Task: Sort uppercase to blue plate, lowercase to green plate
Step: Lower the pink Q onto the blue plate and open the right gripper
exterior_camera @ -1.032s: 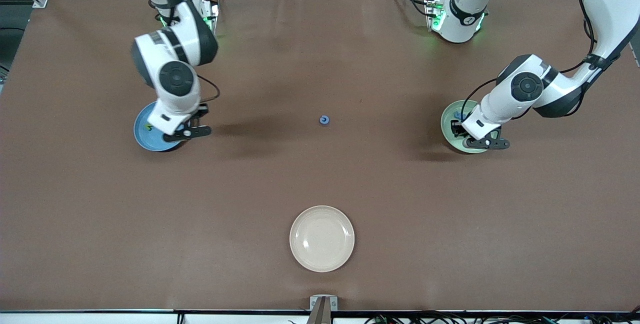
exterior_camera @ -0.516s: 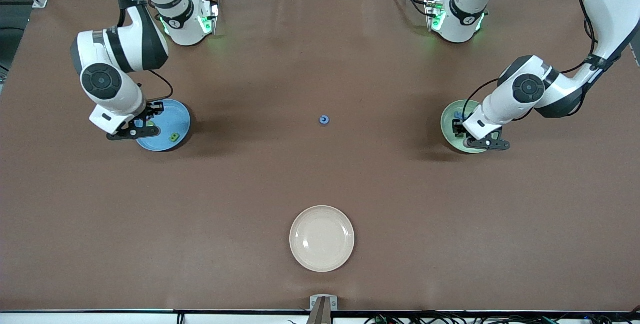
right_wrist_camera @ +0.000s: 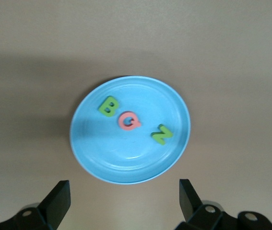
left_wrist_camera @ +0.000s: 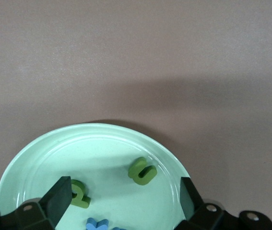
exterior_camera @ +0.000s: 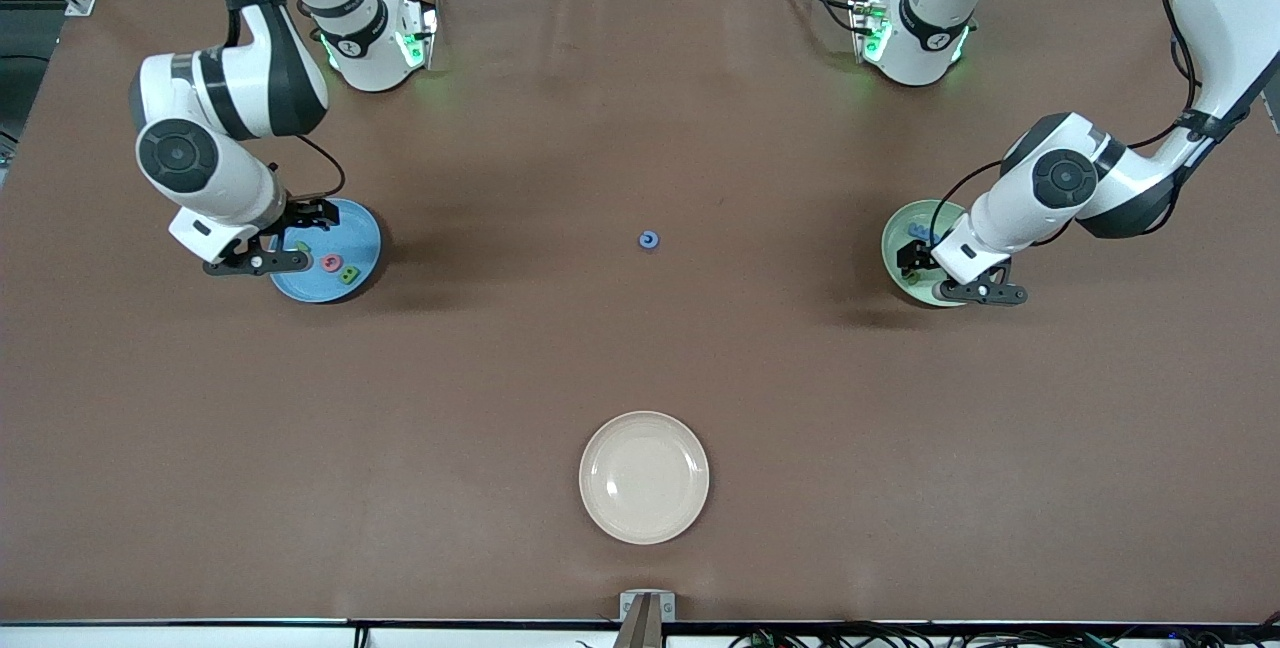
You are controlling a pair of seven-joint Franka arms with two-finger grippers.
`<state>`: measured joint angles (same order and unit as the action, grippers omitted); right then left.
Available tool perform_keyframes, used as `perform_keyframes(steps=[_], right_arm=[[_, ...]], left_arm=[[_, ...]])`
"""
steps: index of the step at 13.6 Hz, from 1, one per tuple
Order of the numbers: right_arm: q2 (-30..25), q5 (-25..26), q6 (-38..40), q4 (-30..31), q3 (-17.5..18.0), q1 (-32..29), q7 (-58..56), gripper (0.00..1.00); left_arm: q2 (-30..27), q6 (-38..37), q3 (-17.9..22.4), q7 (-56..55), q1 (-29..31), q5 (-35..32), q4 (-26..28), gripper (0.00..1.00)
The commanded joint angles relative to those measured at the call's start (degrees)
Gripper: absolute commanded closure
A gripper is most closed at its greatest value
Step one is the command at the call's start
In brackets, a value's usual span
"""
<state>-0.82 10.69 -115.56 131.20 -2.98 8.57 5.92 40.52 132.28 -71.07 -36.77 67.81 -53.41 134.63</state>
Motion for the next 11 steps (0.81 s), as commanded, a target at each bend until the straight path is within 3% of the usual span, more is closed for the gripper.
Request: perform_keyframes(steps=[1, 3, 5, 7, 9, 11], right_arm=[[-2.7, -2.2, 1.5, 0.8, 1.3, -0.8, 3.8, 0.00], [-2.4, -3.7, 1.6, 0.0, 1.7, 0.7, 6.6, 0.00], [-2.4, -10.4, 2.3, -1.2, 1.7, 3.8, 10.6, 0.00], [-2.3, -11.7, 5.4, -3.9, 1.7, 6.3, 19.1, 0.00], [-2.3, -12.7, 10.6, -8.1, 1.7, 7.2, 28.5, 0.00], [-2.3, -20.0, 13.1, -11.8, 1.7, 7.0, 36.8, 0.00]], left_arm=[[-1.7, 0.0, -0.6, 0.8, 0.2, 0.1, -0.4, 0.01], [-1.6, -0.1, -0.6, 0.7, 0.2, 0.2, -0.7, 0.01], [-1.4, 0.0, -0.6, 0.8, 0.2, 0.2, -1.0, 0.01], [-1.6, -0.1, -0.6, 1.0, -0.3, 1.0, -1.7, 0.01], [-3.2, 0.0, -0.6, 3.5, -1.3, 6.9, -2.5, 0.01], [-9.8, 0.3, -0.3, 12.5, -1.9, 17.4, -2.6, 0.01]])
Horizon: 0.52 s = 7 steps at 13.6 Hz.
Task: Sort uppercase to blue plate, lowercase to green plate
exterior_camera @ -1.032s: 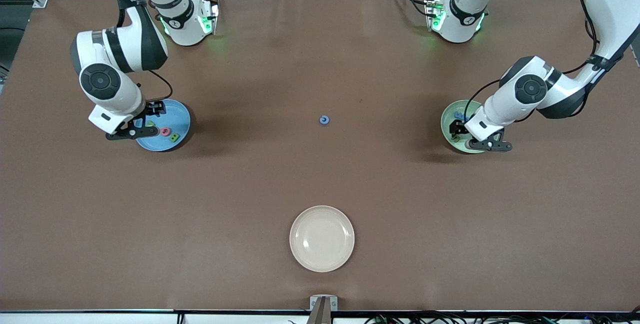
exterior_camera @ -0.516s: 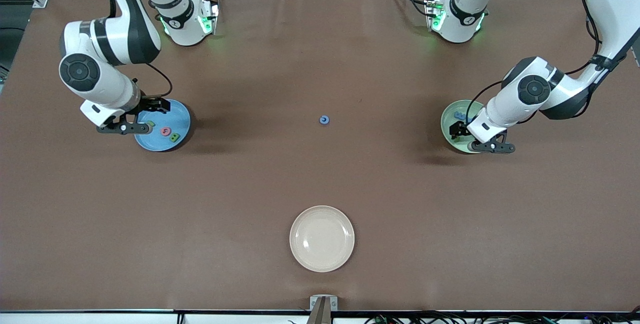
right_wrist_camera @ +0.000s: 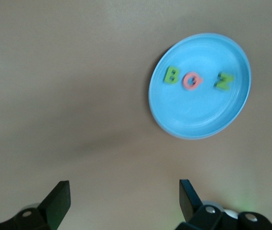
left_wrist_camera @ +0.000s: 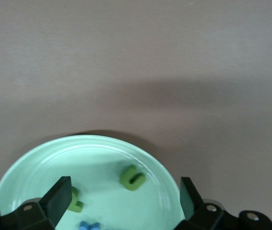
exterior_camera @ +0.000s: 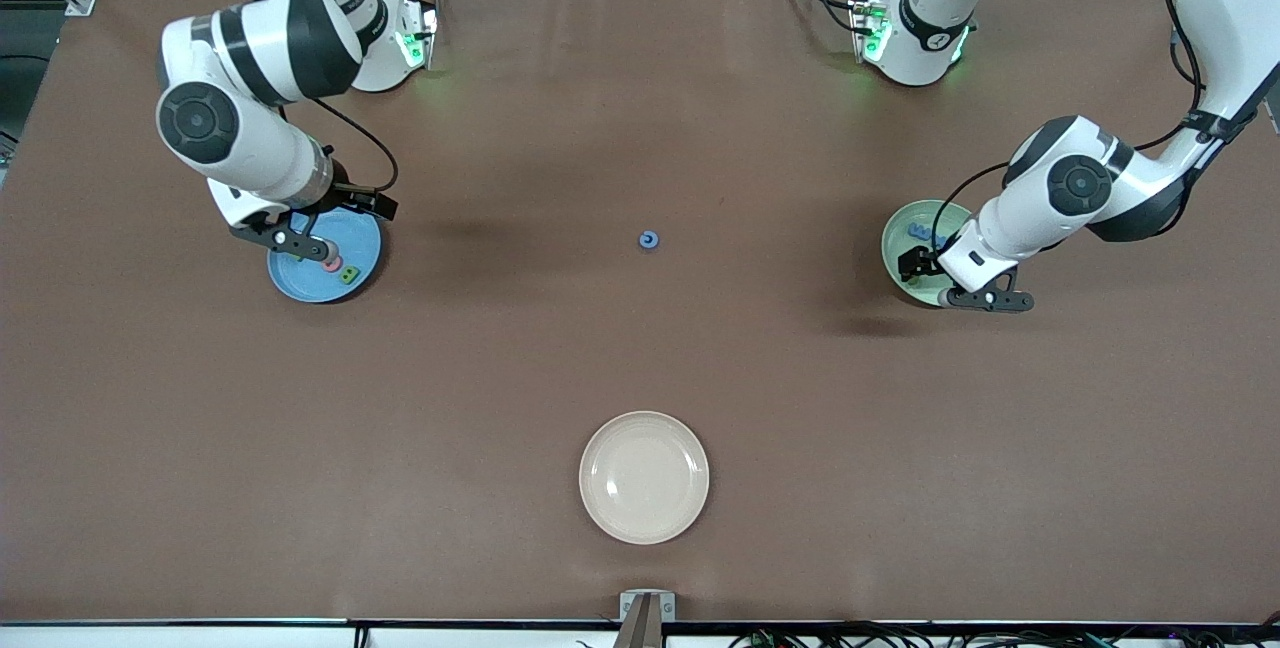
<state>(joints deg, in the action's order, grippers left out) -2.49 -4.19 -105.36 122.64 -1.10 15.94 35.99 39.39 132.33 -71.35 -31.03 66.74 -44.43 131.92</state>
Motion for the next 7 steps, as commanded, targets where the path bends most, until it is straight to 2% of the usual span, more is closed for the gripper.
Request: perform_keyframes(steps=[1, 5, 7], right_arm=[[-0.6, -6.9, 2.8, -3.9, -0.3, -0.3, 10.7, 0.00], [-0.2, -6.7, 3.9, -9.8, -0.5, -0.1, 26.6, 0.00], [1.5, -6.0, 6.2, -11.9, -0.5, -4.1, 19.4, 0.00]], left_arm=[[-12.9, 0.3, 0.0, 11.6, -0.9, 14.4, 0.2, 0.01], [-27.2, 0.2, 0.2, 29.4, -0.8, 35.7, 1.0, 0.01], [-33.5, -0.1, 0.8, 37.0, -0.5, 44.1, 1.7, 0.01]])
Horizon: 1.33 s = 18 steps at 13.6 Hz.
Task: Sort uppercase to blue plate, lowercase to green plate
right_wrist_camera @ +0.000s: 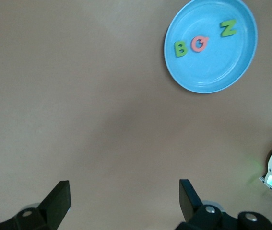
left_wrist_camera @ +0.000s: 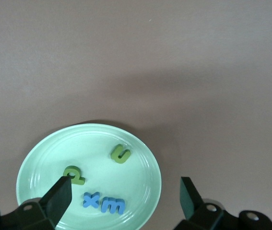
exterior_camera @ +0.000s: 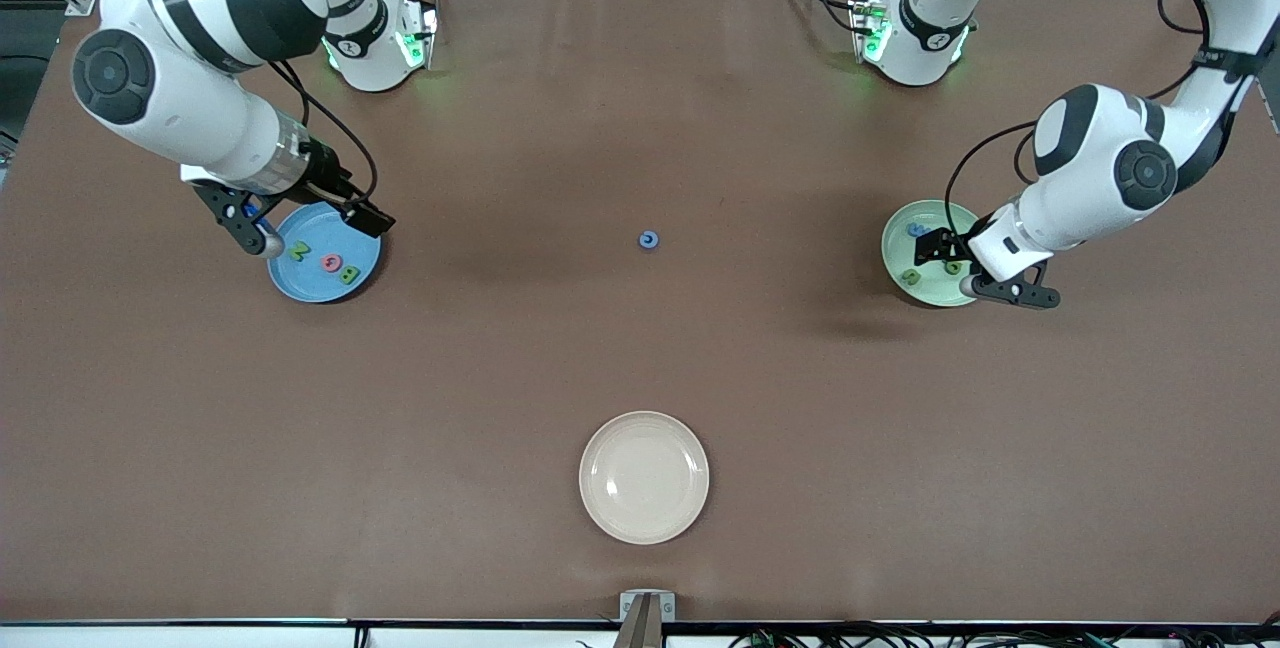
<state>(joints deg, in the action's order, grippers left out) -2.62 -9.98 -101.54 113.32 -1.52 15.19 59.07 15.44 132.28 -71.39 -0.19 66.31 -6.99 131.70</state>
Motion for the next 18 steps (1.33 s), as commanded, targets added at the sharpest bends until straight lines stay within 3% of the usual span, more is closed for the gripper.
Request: perform_keyframes(steps=[1, 4, 7, 12, 13, 18], right_arm=[[1.8, -0.7, 4.1, -2.7, 0.0, -3.2, -4.7, 0.00], [1.8, -1.3, 2.6, -1.3, 0.4, 0.7, 4.1, 0.00], [2.4, -1.3, -9.4, 2.1, 0.4, 8.9, 19.6, 0.00], [11.0, 1.0, -20.4, 1.9, 0.3, 19.5, 38.8, 0.00], [13.1, 2.9, -22.4, 1.9, 0.3, 20.9, 41.5, 0.00], [24.2, 3.4, -33.2, -0.8, 0.3, 27.9, 54.6, 0.00]], left_arm=[[-11.4, -0.4, 1.3, 6.7, 0.1, 7.8, 1.8, 0.01], [-13.0, -1.8, 2.1, 6.3, 0.2, 7.8, -0.6, 0.01], [-13.4, -15.6, 4.1, 6.4, 0.2, 7.8, -10.4, 0.01], [-13.7, -29.6, 5.8, 5.6, 0.2, 7.9, -25.9, 0.01], [-13.8, -32.1, 5.8, 4.9, 0.2, 7.9, -28.2, 0.01], [-13.9, -41.7, 6.7, 4.5, 0.2, 8.0, -37.6, 0.01]])
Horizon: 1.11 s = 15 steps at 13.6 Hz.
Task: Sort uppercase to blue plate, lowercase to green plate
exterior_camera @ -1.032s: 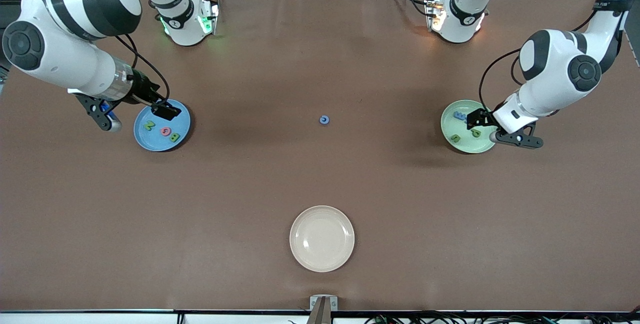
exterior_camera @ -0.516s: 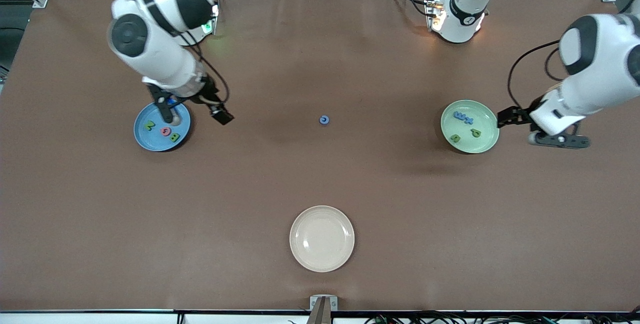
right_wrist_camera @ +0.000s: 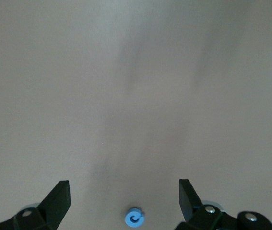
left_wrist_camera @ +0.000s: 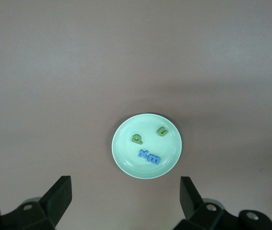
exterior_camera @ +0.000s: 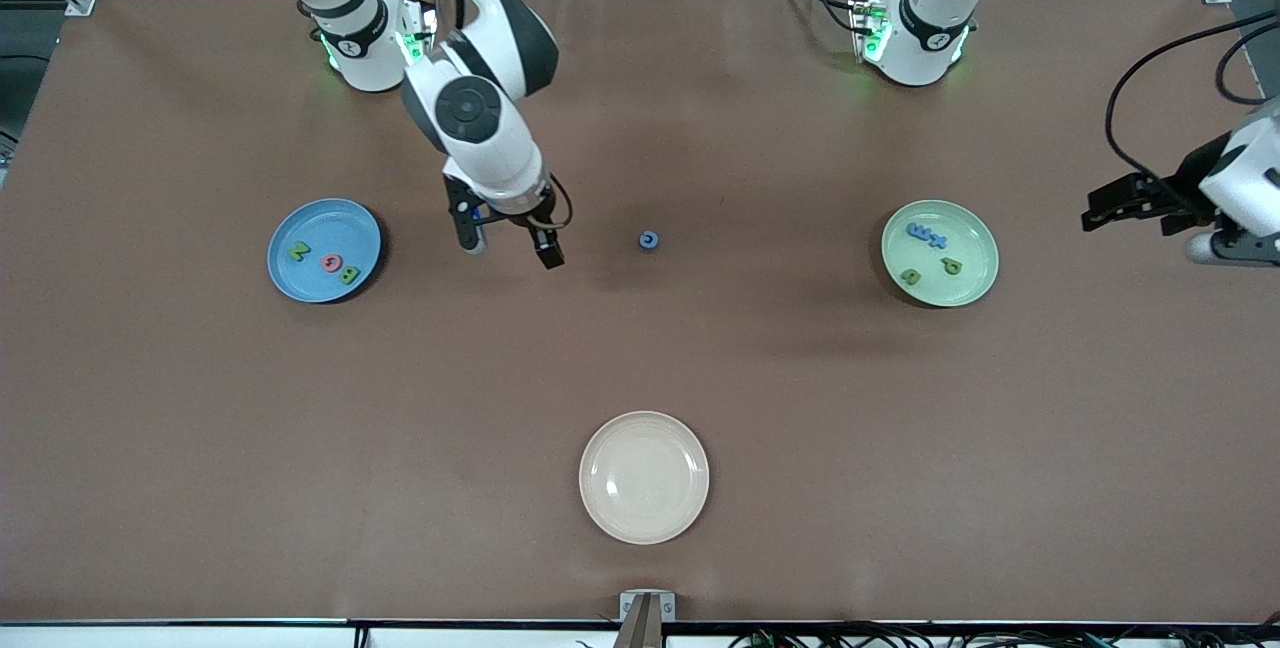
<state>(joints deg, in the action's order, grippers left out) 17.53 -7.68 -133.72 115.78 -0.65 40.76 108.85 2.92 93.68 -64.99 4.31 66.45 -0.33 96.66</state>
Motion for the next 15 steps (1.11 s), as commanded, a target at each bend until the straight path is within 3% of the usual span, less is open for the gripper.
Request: perform_keyframes(steps=[1, 7, 8, 10, 15], right_arm=[[5.9, 1.0, -0.9, -4.8, -0.6, 3.1, 6.6, 0.00], [15.1, 1.1, -1.3, -12.9, -0.6, 7.9, 14.6, 0.00], [16.4, 1.1, -1.2, -14.0, -0.6, 8.5, 15.2, 0.00], [18.2, 0.9, -1.3, -15.0, -0.6, 9.2, 15.3, 0.00], [20.9, 1.1, -2.6, -17.3, -0.6, 11.5, 18.0, 0.01]], left_arm=[[-1.4, -4.1, 0.2, 0.0, 0.1, 1.3, -3.8, 0.01], [-1.8, -5.3, 0.7, 0.0, -0.9, 1.1, -7.6, 0.01], [-1.5, -5.3, 2.3, 0.0, -3.1, 1.0, -8.0, 0.01], [-1.3, -4.9, 12.3, 0.0, -13.3, 1.1, -8.0, 0.01], [-1.5, -4.8, 44.5, 0.0, -46.4, 1.2, -8.0, 0.01]])
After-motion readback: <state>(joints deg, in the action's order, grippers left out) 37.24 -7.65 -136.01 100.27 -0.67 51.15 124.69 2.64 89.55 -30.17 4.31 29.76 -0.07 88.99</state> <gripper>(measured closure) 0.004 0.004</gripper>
